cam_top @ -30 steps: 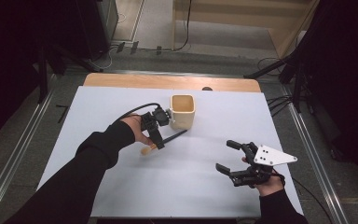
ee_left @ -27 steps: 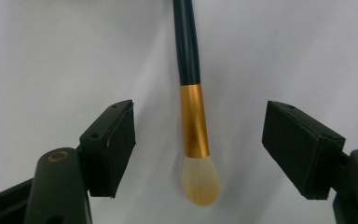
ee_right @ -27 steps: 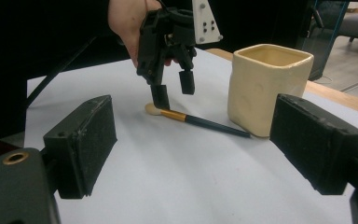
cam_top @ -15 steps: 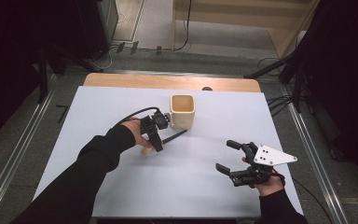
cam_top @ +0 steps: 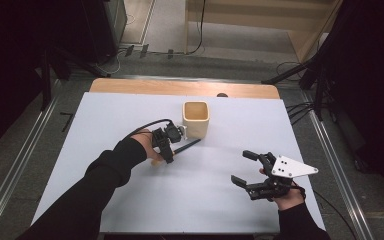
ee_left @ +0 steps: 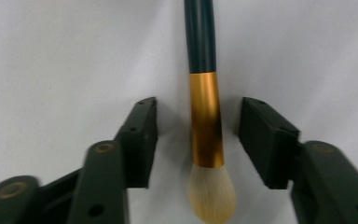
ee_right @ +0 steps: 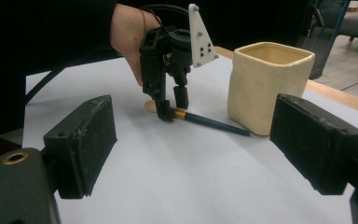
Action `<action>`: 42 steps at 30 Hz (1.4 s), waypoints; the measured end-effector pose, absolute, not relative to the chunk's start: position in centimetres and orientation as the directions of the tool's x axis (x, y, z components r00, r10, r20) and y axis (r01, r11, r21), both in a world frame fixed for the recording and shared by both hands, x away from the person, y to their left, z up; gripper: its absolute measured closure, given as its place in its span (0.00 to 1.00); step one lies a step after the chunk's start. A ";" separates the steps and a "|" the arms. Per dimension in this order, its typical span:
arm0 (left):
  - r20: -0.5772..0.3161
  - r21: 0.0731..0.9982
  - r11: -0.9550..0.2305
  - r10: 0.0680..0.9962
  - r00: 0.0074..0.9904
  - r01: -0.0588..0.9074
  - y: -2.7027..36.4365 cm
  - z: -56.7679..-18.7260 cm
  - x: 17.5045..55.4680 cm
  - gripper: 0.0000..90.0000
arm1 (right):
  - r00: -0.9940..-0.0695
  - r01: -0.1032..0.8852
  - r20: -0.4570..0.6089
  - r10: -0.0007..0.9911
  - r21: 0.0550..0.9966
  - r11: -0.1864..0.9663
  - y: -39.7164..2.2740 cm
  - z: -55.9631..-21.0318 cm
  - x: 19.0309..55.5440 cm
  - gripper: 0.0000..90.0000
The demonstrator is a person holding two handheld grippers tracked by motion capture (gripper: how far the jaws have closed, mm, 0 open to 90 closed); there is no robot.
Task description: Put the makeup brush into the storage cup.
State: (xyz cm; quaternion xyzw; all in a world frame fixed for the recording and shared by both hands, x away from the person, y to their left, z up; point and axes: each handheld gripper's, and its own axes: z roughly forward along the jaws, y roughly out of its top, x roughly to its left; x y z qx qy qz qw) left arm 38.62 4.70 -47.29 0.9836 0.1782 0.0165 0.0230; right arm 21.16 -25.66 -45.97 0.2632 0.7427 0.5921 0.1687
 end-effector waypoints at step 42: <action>-0.055 0.077 -0.941 0.327 0.944 0.330 4.5 -45.6 37.7 0.87 | -0.806 0.191 0.059 0.589 0.968 0.164 -25.7 -46.0 21.1 0.17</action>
